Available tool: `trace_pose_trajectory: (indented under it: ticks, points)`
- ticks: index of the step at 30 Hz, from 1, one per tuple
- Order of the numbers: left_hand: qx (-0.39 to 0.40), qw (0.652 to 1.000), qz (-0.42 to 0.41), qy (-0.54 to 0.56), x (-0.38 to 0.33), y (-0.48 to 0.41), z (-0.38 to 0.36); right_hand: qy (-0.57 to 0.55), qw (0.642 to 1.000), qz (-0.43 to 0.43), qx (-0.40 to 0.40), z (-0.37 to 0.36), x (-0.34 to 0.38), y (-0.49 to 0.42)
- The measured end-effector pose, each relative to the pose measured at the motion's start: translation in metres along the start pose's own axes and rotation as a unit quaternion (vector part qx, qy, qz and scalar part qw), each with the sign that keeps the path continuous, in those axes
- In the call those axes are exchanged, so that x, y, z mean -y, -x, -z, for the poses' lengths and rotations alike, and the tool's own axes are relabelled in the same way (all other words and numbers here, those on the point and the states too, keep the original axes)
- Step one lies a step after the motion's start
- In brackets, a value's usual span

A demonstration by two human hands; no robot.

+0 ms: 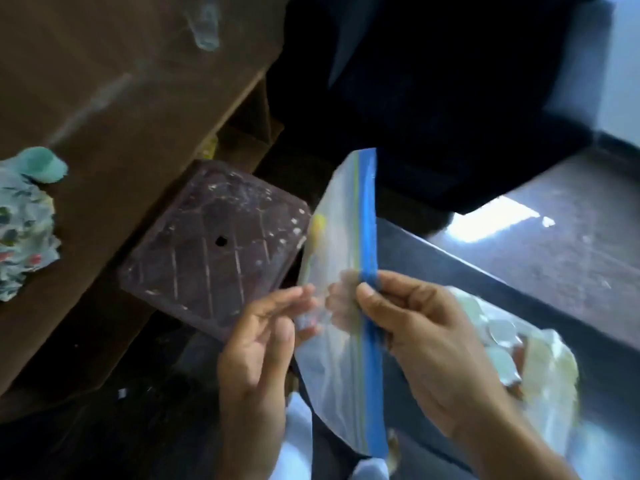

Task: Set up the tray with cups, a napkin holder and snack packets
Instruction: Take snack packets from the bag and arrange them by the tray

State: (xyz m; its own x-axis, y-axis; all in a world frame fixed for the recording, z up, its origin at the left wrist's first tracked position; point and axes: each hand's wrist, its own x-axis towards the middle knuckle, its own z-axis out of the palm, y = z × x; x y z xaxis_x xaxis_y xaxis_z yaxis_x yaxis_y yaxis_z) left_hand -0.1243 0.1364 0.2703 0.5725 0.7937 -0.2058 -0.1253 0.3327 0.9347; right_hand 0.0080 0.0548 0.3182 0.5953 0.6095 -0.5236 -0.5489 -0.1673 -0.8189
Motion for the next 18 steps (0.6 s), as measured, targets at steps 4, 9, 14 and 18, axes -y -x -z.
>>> trace_pose_trajectory:
  ticks: [4, 9, 14, 18]
  points:
    - [-0.008, 0.991, 0.116, -0.068, 0.013, 0.053, -0.046, -0.007, 0.999, -0.008, -0.031, 0.048, -0.028, 0.070]
    - [0.063, 0.971, 0.151, -0.176, 0.040, 0.127, -0.097, -0.019, 0.994, -0.050, -0.096, 0.127, -0.060, 0.133]
    - [0.103, 0.953, 0.143, -0.246, 0.069, 0.190, -0.139, 0.012, 0.990, -0.058, -0.128, 0.183, -0.086, 0.183]
    - [0.107, 0.941, 0.151, -0.282, 0.097, 0.223, -0.161, 0.044, 0.983, -0.062, -0.168, 0.222, -0.101, 0.209]
